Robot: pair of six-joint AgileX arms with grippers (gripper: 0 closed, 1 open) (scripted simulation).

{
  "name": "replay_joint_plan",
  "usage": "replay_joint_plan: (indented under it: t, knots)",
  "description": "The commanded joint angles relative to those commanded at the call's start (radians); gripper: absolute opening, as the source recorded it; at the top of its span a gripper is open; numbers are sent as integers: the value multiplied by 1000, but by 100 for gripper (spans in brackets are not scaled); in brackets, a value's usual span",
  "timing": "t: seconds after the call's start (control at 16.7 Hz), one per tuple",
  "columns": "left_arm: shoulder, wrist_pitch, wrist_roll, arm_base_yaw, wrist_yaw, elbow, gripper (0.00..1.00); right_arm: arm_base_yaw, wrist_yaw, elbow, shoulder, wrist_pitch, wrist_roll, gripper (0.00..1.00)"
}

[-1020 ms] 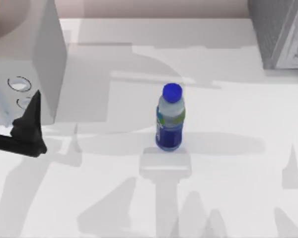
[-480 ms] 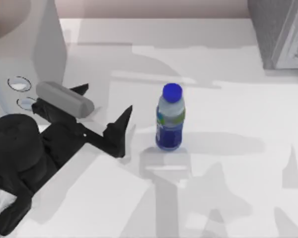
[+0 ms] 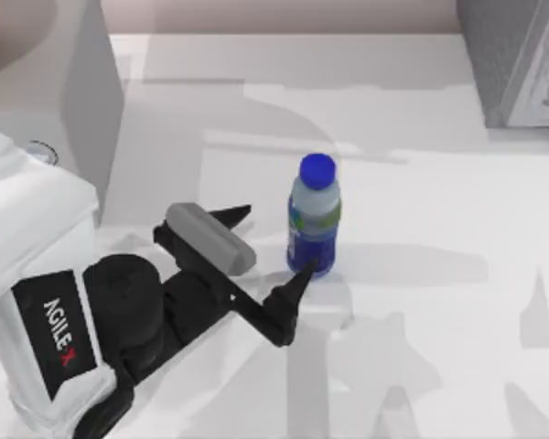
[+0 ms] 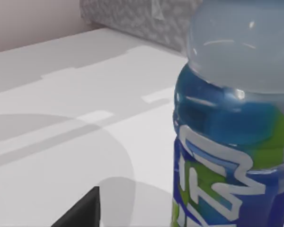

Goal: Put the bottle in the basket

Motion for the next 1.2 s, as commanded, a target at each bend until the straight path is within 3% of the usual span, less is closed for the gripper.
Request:
replay_joint_plan:
  t: [0.48,0.96,1.2]
  knots:
    - [28,10,1,-7,1,21,100,0,0,0,0,0,0,100]
    - [122,-148,-3,-44,-31,278,100,0,0,0,0,0,0,100]
    - [130,-164,-4,-48,-34,300,100,0,0,0,0,0,0,100]
